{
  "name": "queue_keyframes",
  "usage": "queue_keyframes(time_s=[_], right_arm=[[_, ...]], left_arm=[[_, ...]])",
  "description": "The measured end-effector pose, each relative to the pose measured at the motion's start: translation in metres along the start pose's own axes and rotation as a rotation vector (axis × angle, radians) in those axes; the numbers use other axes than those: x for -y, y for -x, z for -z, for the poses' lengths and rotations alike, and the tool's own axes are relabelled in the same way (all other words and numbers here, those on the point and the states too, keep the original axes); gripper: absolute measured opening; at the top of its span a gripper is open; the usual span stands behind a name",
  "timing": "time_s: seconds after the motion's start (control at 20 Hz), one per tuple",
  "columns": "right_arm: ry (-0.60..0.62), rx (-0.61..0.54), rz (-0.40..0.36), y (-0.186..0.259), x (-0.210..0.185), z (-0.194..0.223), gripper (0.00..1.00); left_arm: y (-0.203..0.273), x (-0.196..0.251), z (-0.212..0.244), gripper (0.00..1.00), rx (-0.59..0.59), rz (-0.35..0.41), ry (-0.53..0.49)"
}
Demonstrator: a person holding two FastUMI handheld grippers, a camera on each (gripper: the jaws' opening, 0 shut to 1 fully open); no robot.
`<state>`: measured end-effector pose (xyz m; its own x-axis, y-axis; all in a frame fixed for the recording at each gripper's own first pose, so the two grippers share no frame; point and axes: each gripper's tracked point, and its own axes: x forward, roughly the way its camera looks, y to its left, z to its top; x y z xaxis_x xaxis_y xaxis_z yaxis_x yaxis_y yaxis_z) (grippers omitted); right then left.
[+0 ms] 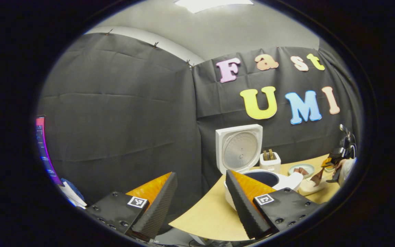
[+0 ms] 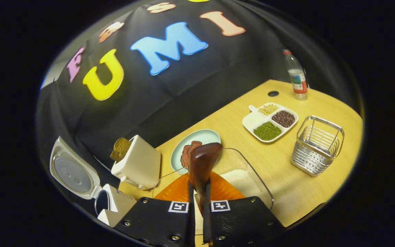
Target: Close the left gripper, press the button to open the rice cooker; take a wooden spoon from the chopstick holder with the right hand, scoop a spoonful of rice and pour it into the rice cooker, then put the wooden spoon back into the chopstick holder.
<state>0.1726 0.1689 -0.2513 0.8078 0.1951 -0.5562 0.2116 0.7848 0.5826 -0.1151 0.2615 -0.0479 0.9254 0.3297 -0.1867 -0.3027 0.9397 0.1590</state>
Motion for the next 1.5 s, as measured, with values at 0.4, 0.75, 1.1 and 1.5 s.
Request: queue_keyframes(time_s=[0.4, 0.75, 1.1, 1.5], right_arm=[[-0.231, -0.027, -0.064, 0.011, 0.015, -0.013, 0.1], [-0.373, -0.025, -0.165, 0.026, -0.014, -0.038, 0.09], [-0.484, -0.061, -0.284, 0.042, -0.062, -0.053, 0.09], [-0.464, -0.135, -0.435, 0.059, -0.155, -0.039, 0.09]], left_arm=[[-0.005, 0.021, -0.007, 1.0, 0.014, 0.044, -0.007], [-0.007, 0.025, -0.009, 0.98, 0.021, 0.055, 0.001], [-0.009, 0.023, -0.009, 1.0, 0.027, 0.053, 0.025], [-0.01, 0.008, -0.003, 0.98, 0.024, 0.036, 0.033]])
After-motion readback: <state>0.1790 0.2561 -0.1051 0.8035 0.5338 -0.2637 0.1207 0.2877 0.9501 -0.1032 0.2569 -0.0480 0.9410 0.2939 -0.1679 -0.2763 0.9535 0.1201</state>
